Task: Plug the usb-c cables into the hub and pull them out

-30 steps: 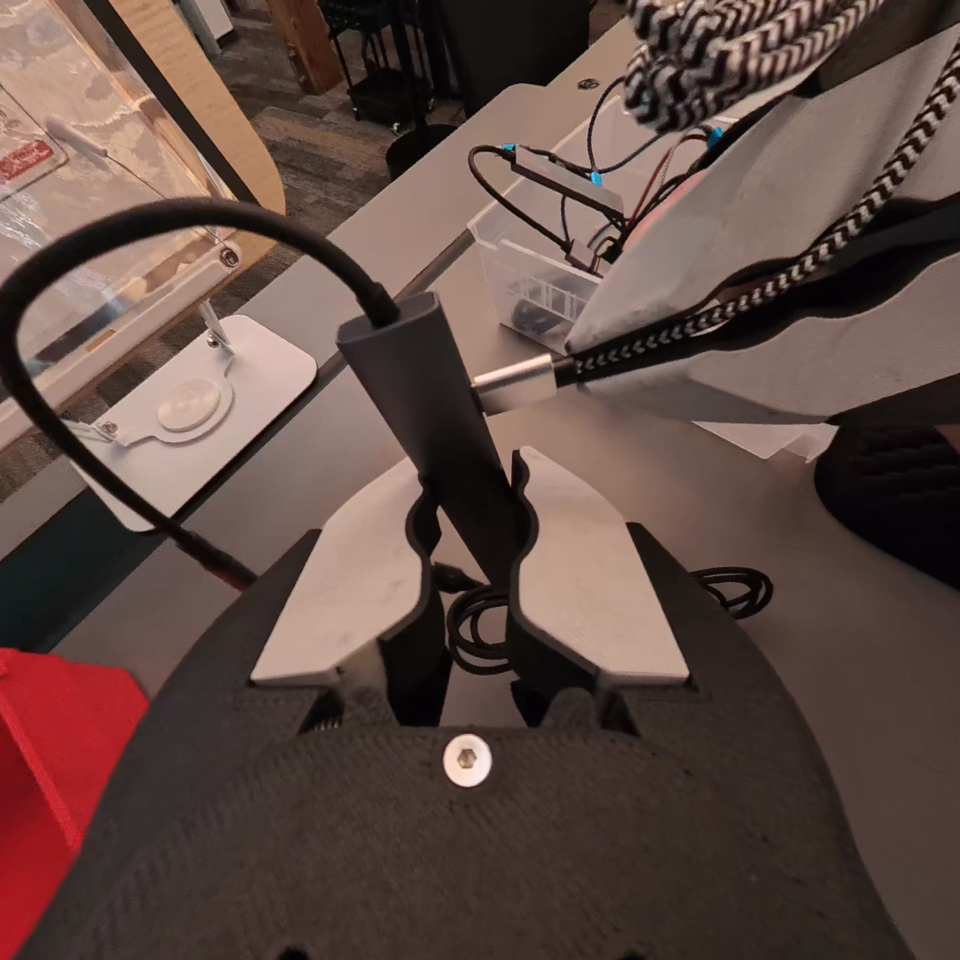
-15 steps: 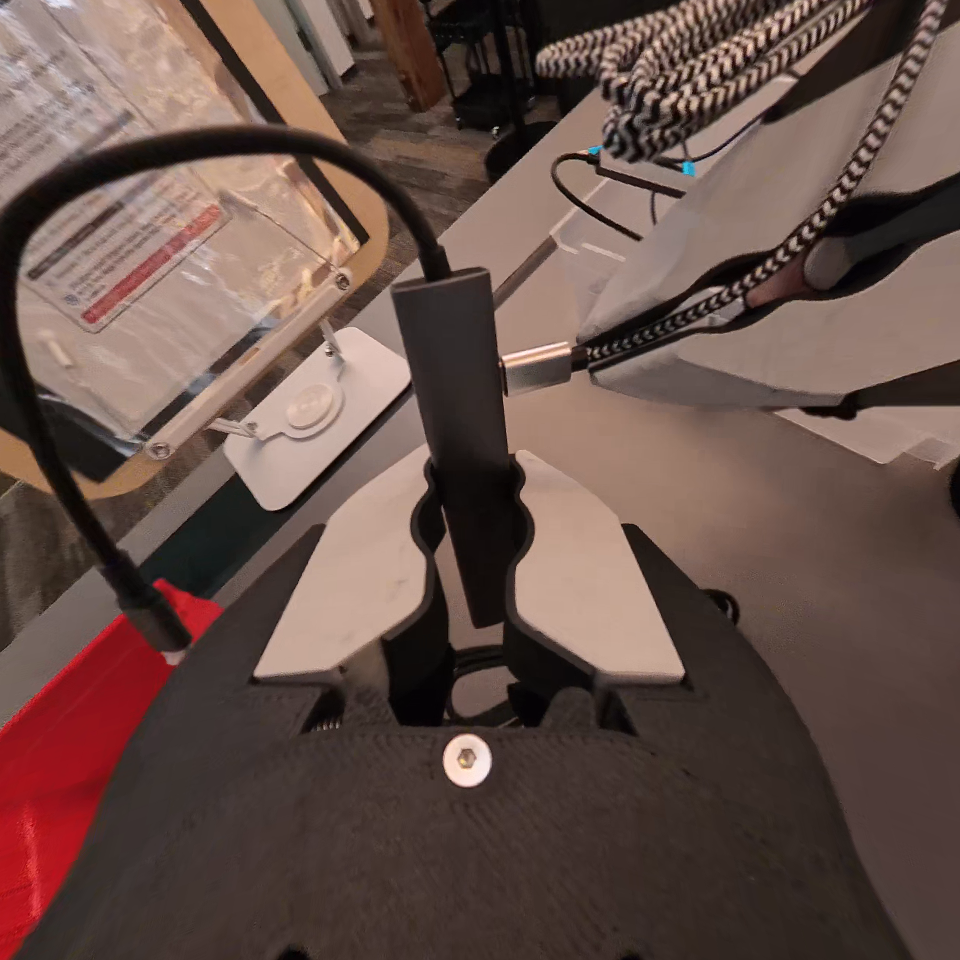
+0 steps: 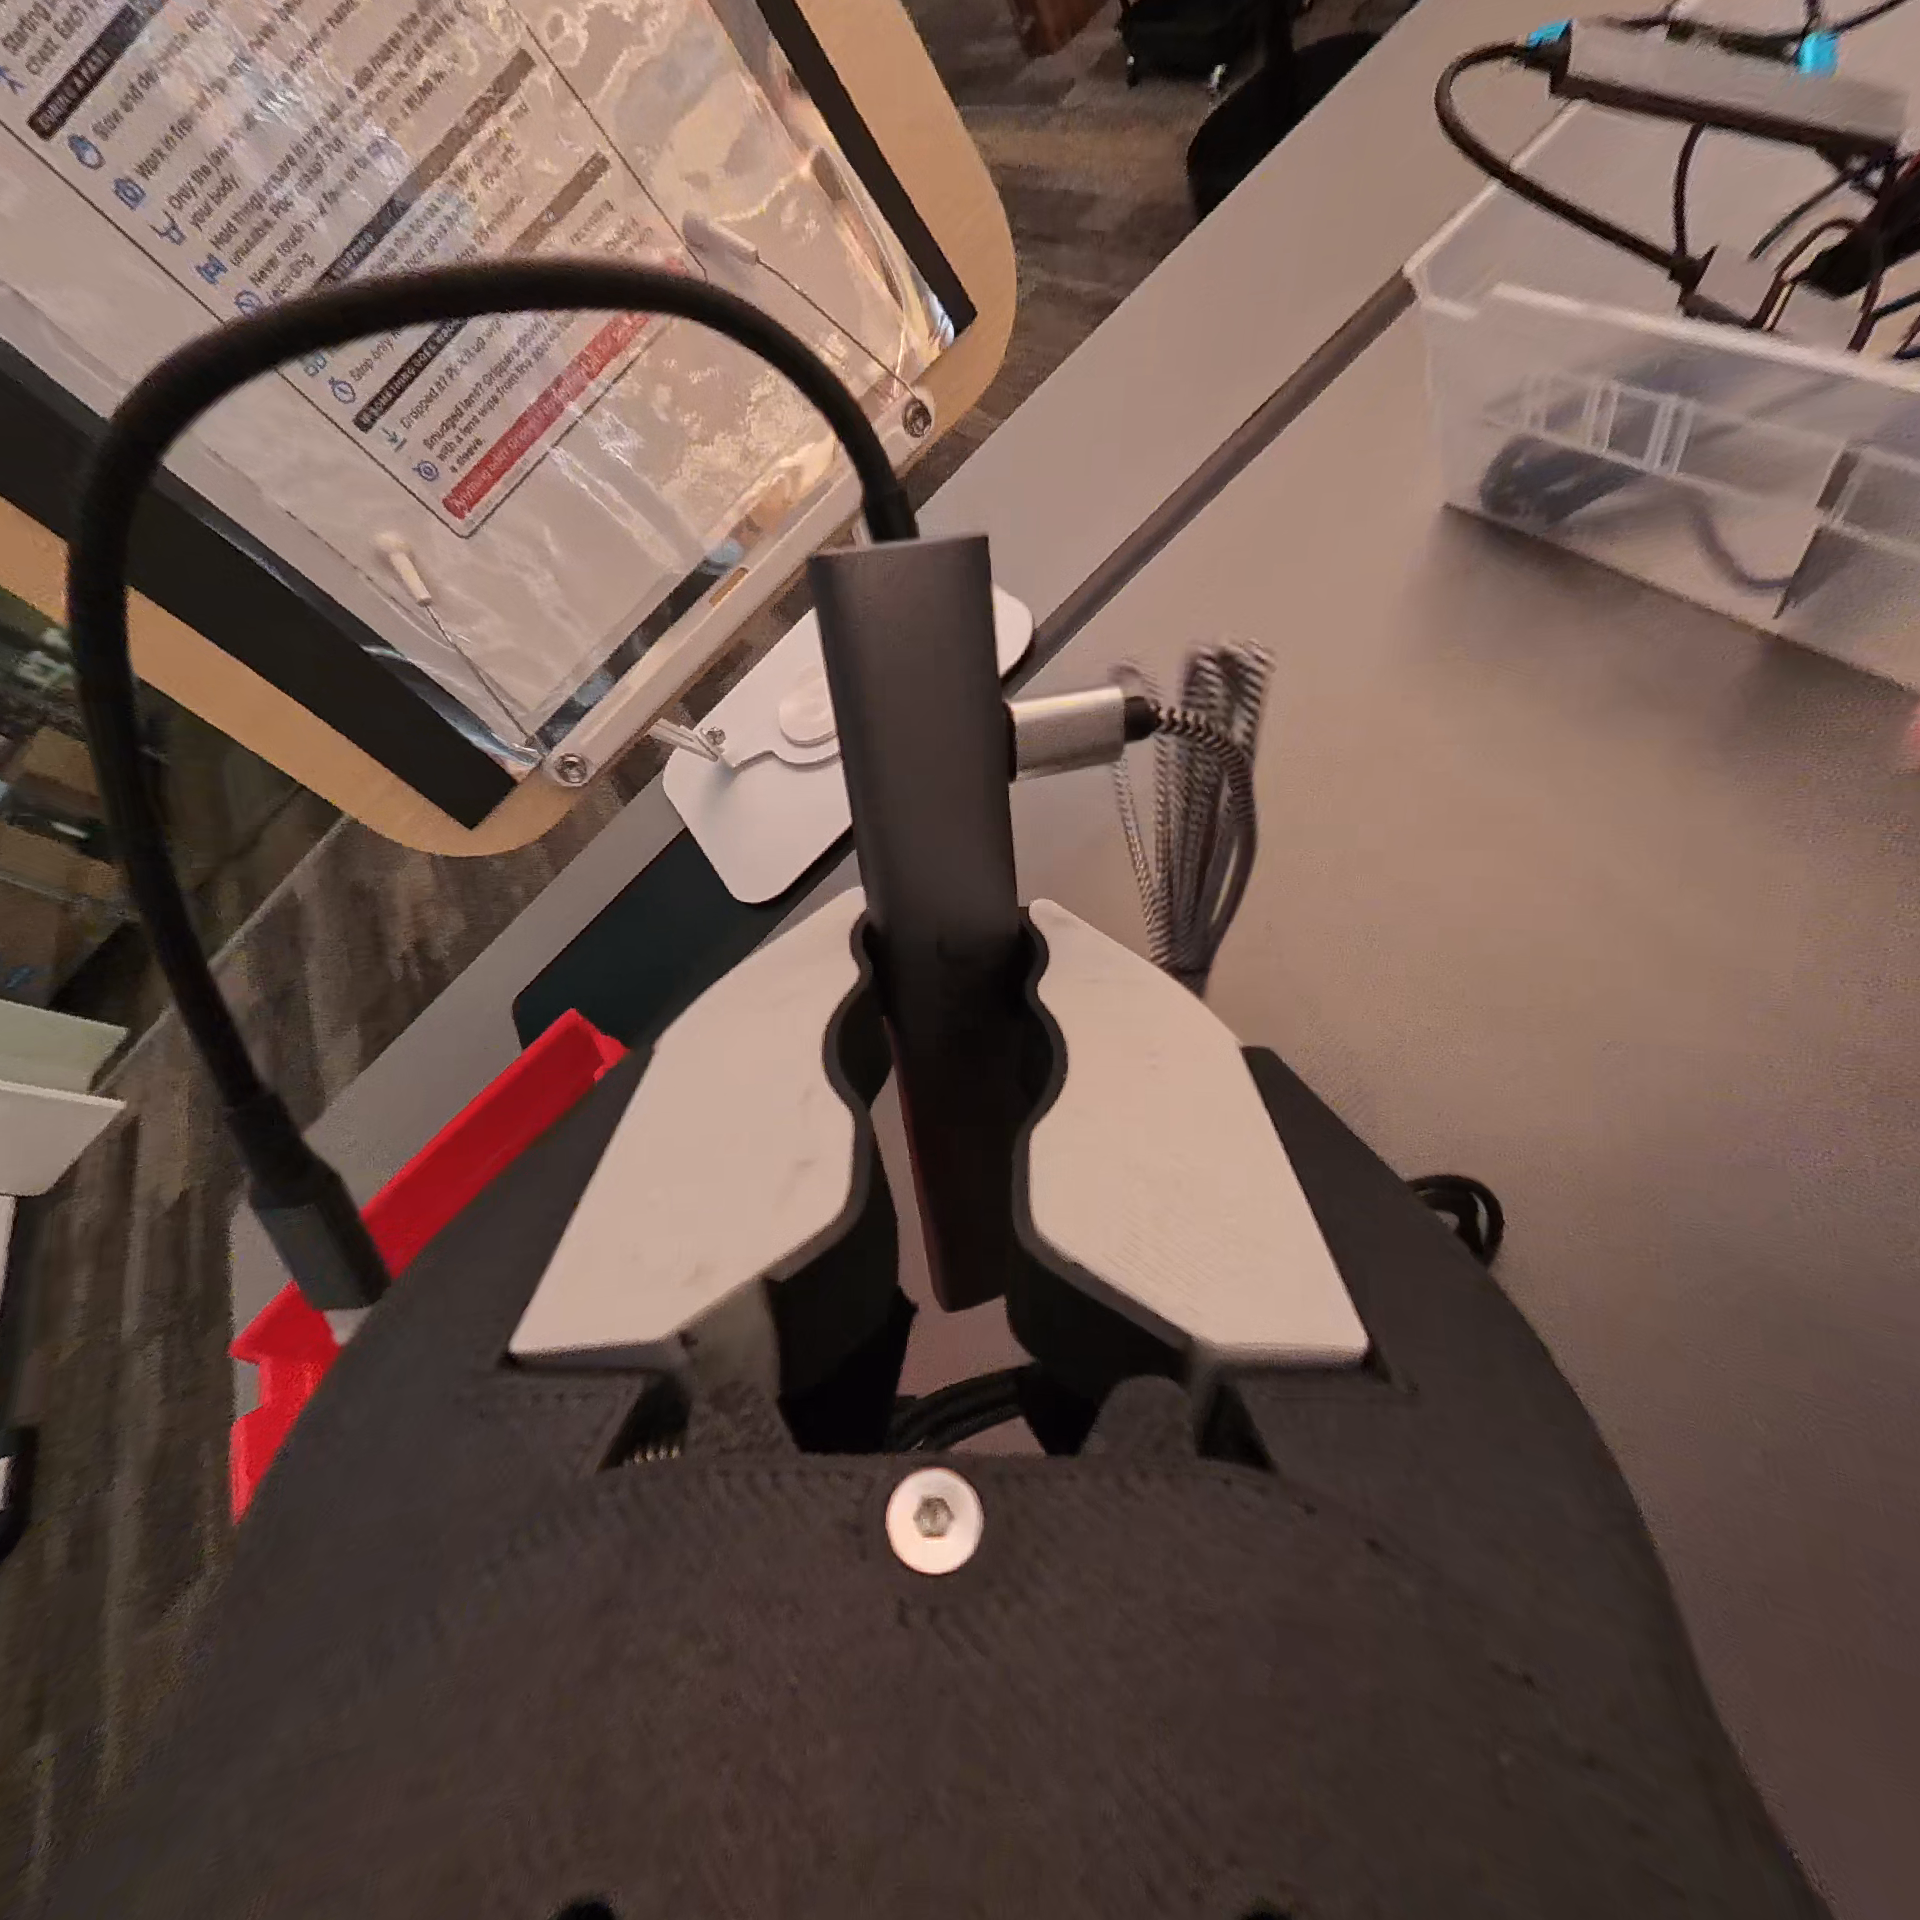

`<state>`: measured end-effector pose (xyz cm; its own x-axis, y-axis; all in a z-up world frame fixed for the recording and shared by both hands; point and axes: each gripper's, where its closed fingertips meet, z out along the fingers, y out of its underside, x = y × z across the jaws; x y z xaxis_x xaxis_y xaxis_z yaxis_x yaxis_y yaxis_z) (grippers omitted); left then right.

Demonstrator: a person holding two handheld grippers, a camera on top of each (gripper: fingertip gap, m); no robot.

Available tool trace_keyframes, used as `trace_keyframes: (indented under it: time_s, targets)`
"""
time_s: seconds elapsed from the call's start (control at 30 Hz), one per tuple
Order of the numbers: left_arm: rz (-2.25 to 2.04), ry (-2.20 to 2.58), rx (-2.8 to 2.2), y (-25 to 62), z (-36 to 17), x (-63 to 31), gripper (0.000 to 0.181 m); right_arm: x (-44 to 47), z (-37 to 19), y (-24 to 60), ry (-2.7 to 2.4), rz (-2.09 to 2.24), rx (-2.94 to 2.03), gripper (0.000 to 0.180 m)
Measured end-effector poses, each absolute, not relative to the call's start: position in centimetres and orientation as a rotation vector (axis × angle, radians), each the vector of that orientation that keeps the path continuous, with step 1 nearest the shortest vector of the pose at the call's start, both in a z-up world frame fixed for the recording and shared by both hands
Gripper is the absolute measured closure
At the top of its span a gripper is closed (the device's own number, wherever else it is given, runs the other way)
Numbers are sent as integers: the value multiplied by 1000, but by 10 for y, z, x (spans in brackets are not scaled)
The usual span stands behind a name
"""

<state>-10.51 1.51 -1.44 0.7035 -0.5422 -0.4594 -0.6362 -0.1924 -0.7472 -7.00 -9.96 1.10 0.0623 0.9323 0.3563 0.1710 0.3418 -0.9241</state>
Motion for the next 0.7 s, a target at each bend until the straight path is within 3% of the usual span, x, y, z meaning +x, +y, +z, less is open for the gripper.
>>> trace_keyframes:
  time_s: [0.1, 0.33, 0.5, 0.7]
  targets:
    - [121, 961, -1846, 13, -16, -101, 160, -51, 31, -70, -1196, 729, -1208, 171]
    - [161, 1225, -1756, -3, -32, -71, 160, -35, 18, -32, -965, 910, -1477, 139]
    - [82, 1361, -1683, -19, -38, -45, 160, -38, -1, -27, -986, 919, -1574, 137]
    - [48, 1449, -1648, -32, -41, -37, 160, -44, -5, -41, -1051, 1088, -1595, 153]
